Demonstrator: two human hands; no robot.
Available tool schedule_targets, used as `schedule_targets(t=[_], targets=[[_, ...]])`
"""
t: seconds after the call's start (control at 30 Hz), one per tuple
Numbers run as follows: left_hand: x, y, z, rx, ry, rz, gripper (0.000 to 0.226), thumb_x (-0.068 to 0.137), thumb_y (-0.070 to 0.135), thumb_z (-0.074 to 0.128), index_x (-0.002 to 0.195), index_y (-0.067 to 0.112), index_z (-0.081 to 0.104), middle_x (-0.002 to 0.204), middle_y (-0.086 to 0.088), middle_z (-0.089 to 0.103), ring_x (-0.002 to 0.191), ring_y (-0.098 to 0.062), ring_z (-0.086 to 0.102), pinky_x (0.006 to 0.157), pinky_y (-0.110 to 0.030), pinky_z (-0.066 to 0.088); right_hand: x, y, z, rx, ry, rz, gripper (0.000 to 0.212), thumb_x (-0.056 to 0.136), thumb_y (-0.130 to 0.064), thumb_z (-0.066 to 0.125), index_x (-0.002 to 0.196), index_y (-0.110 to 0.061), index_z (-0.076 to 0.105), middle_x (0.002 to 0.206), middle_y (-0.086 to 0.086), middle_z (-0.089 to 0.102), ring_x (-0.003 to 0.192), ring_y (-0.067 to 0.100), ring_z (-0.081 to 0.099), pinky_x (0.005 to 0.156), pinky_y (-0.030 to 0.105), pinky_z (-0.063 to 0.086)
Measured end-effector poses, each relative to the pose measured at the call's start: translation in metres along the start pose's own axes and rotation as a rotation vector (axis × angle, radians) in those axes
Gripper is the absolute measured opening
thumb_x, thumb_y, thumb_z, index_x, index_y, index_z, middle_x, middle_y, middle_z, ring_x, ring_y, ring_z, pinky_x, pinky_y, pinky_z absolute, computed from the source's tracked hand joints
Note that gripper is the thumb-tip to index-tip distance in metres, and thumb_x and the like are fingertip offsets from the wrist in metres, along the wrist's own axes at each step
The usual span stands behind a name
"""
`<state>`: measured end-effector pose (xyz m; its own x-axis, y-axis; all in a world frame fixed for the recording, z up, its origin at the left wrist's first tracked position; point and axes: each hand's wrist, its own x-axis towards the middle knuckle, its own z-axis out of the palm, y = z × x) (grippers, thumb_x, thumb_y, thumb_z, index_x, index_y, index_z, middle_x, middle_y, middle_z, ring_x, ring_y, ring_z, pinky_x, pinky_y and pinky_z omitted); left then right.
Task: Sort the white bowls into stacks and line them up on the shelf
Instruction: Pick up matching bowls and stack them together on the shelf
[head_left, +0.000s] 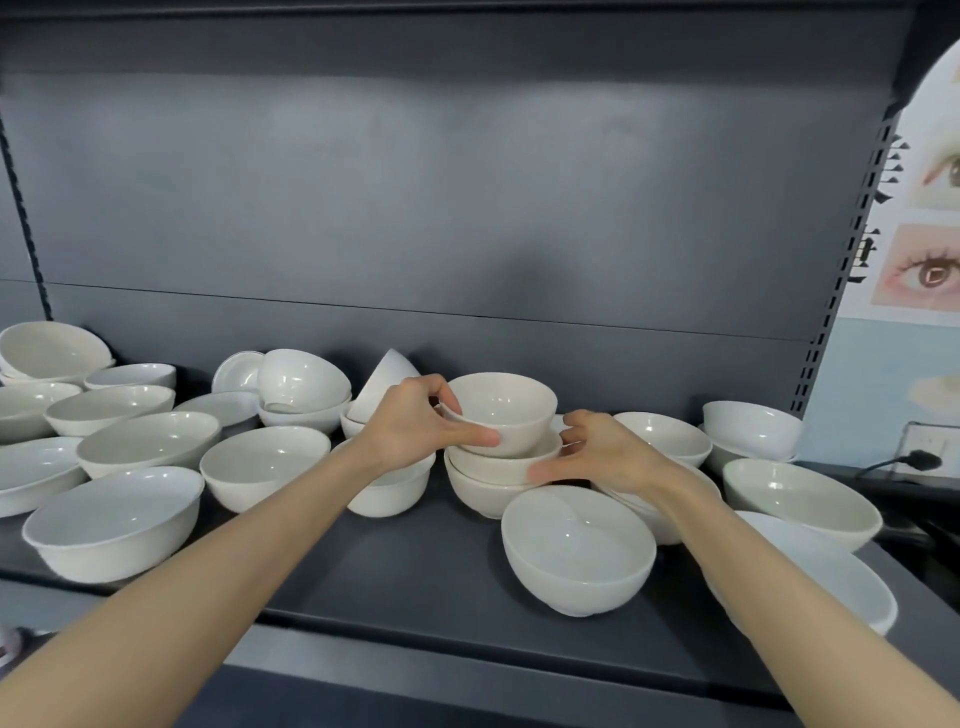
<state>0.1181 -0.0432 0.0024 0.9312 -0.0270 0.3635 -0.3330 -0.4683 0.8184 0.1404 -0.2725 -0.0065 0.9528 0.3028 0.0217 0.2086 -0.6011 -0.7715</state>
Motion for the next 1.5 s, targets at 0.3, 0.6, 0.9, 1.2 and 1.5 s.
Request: schedule_targets(t=[0.3,0.6,0.9,1.2,1.5], targets=[[0.008,-0.013,0.012,0.059,-0.048,-0.003,0.048,0.051,0.03,0.094,0.07,0.014,0.053,0.065,0.009,0.049,0.061,-0.007,0.045,0.057,-0.022,0.034,-0.001,0.001,0.004,0.083,0.009,-0.084,0.062,0.041,-0.042,0.087,0.097,-0.024,0.069,0.095,-0.005,0.076,0.092,0.018,0.072,0.09,0.045,0.055],[0.01,-0.021,0.012,0.032,-0.097,-0.032,0.052,0.048,0.036,0.094,0.07,0.015,0.052,0.055,0.012,0.042,0.055,-0.007,0.04,0.053,-0.019,0.03,-0.003,0.004,0.003,0.066,0.053,-0.114,0.045,0.06,-0.019,0.089,0.096,-0.031,0.064,0.096,-0.009,0.074,0.092,0.011,0.07,0.091,0.037,0.055],[0.013,-0.027,0.007,0.033,-0.182,-0.045,0.057,0.044,0.052,0.088,0.075,0.016,0.056,0.076,0.005,0.058,0.074,-0.01,0.053,0.071,-0.023,0.042,-0.003,0.003,0.002,0.039,0.063,-0.109,0.047,0.059,-0.02,0.09,0.093,-0.031,0.061,0.099,-0.007,0.073,0.092,0.011,0.069,0.089,0.035,0.055],[0.014,-0.034,0.011,-0.021,-0.154,-0.006,0.063,0.035,0.059,0.081,0.073,0.015,0.056,0.079,-0.002,0.056,0.074,-0.015,0.051,0.073,-0.029,0.042,-0.004,0.004,0.004,0.032,0.107,-0.101,0.052,0.056,-0.021,0.092,0.095,-0.028,0.058,0.1,-0.007,0.073,0.092,0.009,0.069,0.085,0.031,0.056],[0.011,-0.027,0.005,0.0,-0.23,-0.019,0.039,0.061,0.022,0.09,0.081,0.012,0.057,0.067,0.007,0.044,0.058,-0.005,0.042,0.055,-0.011,0.034,-0.005,0.0,0.002,0.053,0.057,-0.086,0.063,0.037,-0.042,0.089,0.094,-0.026,0.067,0.097,-0.006,0.074,0.09,0.014,0.071,0.087,0.043,0.056]])
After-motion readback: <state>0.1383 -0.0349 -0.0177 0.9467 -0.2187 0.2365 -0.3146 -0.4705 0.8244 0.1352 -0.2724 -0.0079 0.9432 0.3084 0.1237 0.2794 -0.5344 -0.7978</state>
